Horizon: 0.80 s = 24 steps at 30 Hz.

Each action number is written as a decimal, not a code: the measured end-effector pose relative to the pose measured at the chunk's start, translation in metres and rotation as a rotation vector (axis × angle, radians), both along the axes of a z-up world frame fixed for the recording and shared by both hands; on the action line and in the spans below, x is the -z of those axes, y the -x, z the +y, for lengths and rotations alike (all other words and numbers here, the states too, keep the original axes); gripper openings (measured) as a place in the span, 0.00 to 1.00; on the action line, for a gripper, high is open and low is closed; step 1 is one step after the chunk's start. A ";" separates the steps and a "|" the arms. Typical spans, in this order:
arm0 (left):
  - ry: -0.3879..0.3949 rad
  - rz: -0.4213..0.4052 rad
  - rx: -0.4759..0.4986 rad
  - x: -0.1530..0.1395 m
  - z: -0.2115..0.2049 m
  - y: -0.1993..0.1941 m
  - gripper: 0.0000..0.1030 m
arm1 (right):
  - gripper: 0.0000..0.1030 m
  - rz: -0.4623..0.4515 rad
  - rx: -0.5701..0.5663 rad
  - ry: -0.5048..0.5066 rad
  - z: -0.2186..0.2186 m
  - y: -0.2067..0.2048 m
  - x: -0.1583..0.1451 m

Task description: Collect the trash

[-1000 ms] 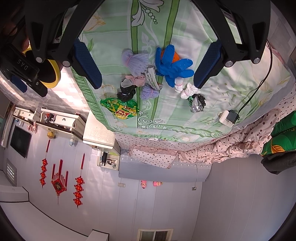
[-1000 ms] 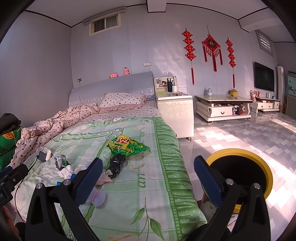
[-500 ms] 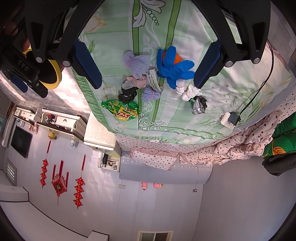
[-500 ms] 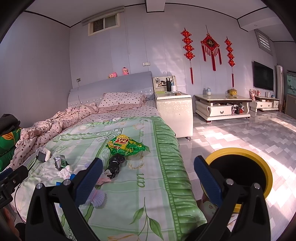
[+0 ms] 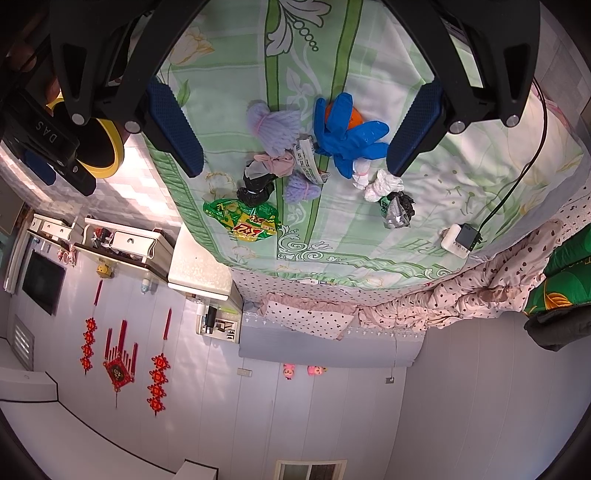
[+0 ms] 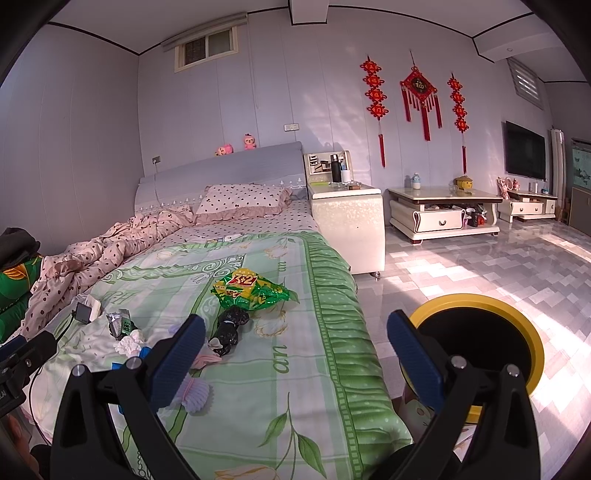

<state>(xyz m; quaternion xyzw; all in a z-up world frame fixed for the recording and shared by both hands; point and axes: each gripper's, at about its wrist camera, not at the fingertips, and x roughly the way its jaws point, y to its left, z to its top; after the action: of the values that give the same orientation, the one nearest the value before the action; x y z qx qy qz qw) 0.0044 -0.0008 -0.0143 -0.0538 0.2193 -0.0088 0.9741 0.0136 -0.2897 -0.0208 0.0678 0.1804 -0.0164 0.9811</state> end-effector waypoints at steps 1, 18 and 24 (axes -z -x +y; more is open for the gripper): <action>0.001 0.001 0.001 0.001 -0.001 0.000 0.92 | 0.92 0.000 0.000 0.000 0.000 0.000 0.000; 0.001 0.002 -0.003 0.001 -0.003 0.000 0.92 | 0.92 0.006 -0.006 -0.010 -0.006 -0.002 0.013; 0.002 0.004 -0.006 0.002 -0.003 0.000 0.92 | 0.92 0.013 -0.004 -0.015 -0.004 -0.002 0.013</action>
<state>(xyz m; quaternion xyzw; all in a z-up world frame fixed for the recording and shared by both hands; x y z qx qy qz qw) 0.0044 -0.0034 -0.0164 -0.0556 0.2209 -0.0062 0.9737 0.0154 -0.2937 -0.0338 0.0746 0.1870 -0.0134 0.9794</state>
